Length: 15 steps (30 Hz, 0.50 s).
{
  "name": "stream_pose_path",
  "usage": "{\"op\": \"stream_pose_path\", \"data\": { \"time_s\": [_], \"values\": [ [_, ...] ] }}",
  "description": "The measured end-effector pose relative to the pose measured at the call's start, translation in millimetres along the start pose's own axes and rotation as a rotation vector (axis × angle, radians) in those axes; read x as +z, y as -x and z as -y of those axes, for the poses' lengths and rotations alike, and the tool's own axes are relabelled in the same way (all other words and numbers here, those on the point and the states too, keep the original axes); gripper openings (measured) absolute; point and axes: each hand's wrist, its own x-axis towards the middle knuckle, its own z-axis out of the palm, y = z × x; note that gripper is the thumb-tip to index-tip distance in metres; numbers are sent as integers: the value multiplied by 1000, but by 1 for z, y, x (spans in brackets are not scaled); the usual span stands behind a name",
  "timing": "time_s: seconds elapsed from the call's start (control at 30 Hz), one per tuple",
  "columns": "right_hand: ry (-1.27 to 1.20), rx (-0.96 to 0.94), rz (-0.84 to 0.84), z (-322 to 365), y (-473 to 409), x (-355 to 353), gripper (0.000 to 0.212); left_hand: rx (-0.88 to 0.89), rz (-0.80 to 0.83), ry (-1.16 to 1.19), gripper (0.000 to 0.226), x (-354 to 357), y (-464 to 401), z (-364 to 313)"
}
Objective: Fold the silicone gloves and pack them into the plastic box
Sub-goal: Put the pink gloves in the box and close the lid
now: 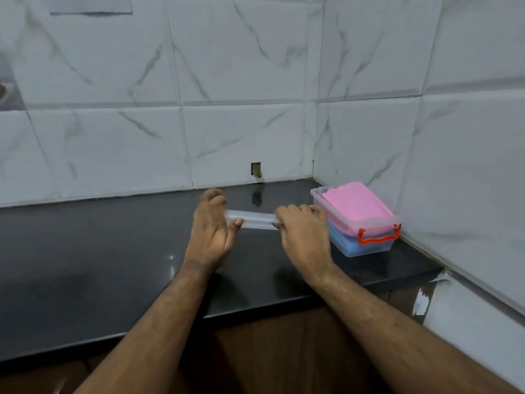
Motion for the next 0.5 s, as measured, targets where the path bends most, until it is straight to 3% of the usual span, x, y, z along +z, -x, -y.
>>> {"op": "stream_pose_path", "data": {
  "time_s": [0.07,0.13,0.23,0.33,0.5],
  "values": [
    [-35,30,-64,-4,-13,-20,8,-107,-28,-11,77,5,0,1],
    [-159,159,-153,-13,-32,-43,9,-160,47,-63,94,14,-2,0],
    [-290,304,-189,-39,-60,-72,22,28,221,-159,95,33,-5,-15],
    [-400,438,-118,-76,-69,-86,28,177,296,-160,91,60,-12,-42],
    [-652,775,69,-129,-52,-79,29,225,357,-133,92,103,-22,-82]
  ]
}}
